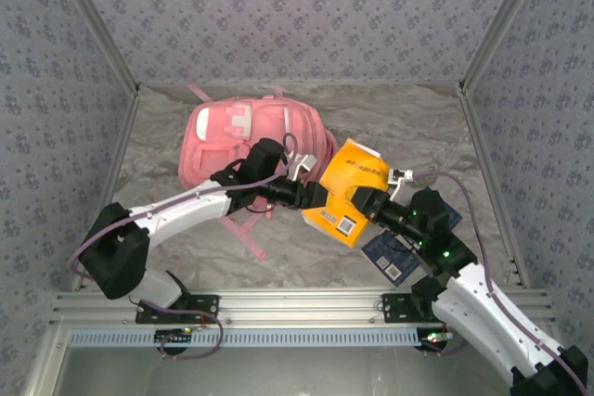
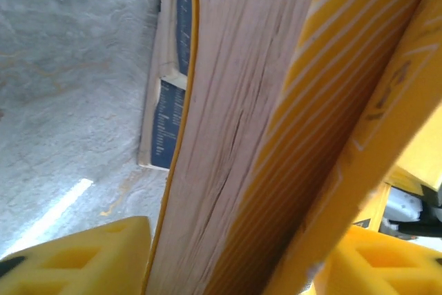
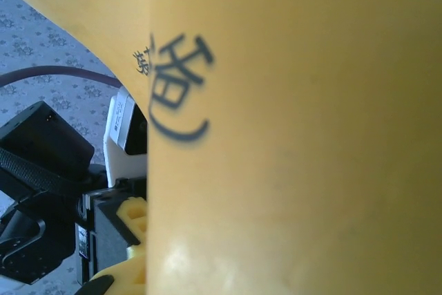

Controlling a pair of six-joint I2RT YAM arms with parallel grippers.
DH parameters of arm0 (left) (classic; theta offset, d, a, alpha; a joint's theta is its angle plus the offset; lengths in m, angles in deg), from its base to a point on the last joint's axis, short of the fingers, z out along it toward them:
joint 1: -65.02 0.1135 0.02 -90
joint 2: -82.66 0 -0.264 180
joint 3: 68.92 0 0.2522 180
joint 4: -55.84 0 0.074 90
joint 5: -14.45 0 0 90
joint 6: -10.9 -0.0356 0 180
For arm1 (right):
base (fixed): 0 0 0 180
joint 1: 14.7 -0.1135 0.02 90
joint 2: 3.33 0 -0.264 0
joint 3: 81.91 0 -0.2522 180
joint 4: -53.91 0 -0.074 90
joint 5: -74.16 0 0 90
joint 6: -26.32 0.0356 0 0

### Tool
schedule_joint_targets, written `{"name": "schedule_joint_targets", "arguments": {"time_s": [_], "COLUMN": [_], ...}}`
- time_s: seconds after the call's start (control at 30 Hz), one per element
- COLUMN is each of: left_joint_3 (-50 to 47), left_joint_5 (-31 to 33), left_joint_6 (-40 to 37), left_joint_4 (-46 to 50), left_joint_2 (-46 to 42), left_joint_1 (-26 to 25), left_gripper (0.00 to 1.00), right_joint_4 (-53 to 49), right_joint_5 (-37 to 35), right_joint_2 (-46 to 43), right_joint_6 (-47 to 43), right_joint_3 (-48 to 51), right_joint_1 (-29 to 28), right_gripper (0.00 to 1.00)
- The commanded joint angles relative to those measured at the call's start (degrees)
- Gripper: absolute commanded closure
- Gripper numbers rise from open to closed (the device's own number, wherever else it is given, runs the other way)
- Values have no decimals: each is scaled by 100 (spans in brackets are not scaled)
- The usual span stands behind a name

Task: Pack the student bag

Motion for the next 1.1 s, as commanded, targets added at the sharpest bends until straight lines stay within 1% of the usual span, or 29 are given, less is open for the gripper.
{"name": "schedule_joint_targets", "arguments": {"time_s": [0.0,0.03,0.07,0.1,0.13,0.17,0.2,0.23,0.3,0.4,0.47,0.57,0.67,0.73,0.77,0.8,0.83,0.87,0.93,1.07], "left_joint_3": [-39,-46,-44,-43,-40,-54,-59,-85,-110,-110,-125,-126,-160,-184,-195,-213,-230,-246,-313,-363], "left_joint_5": [-368,-374,-369,-361,-352,-361,-351,-337,-316,-269,-261,-322,-322,-315,-312,-308,-288,-262,-218,-184], "left_joint_6": [340,357,348,353,352,360,377,400,440,474,531,549,537,525,510,490,485,459,470,472], "left_joint_4": [-722,-762,-774,-779,-783,-790,-796,-830,-887,-902,-968,-1021,-1003,-970,-944,-925,-909,-885,-918,-933], "left_joint_2": [11,-4,-31,-58,-95,-117,-143,-171,-222,-242,-247,-280,-383,-451,-462,-477,-485,-496,-524,-562], "left_joint_1": [-36,-36,-32,-22,-10,4,24,38,49,55,60,67,82,91,95,91,95,95,109,120], "left_gripper": [61,72,80,88,94,98,100,100,100,100,100,96,96,96,96,96,96,95,96,96], "right_joint_4": [475,412,336,250,132,55,-12,-42,-70,-122,-171,-327,-476,-493,-500,-494,-501,-523,-611,-774], "right_joint_5": [-58,-71,-92,-115,-127,-142,-181,-210,-290,-366,-478,-561,-668,-674,-669,-669,-669,-665,-671,-731], "right_joint_2": [10,16,7,-5,-26,-48,-78,-123,-218,-320,-372,-437,-522,-533,-531,-531,-531,-532,-532,-571], "right_joint_6": [91,78,64,41,-3,-44,-82,-113,-142,-145,-126,-106,-86,-73,-68,-73,-72,-83,-119,-182], "right_joint_3": [-331,-363,-388,-415,-445,-480,-504,-513,-512,-483,-475,-459,-466,-472,-481,-481,-481,-489,-536,-599], "right_joint_1": [-19,-19,-18,-15,-15,-17,-19,-19,-18,-19,-12,-19,-10,6,7,15,17,20,34,51], "right_gripper": [86,80,71,59,49,38,30,24,19,17,21,37,53,66,70,71,70,67,53,31]}}
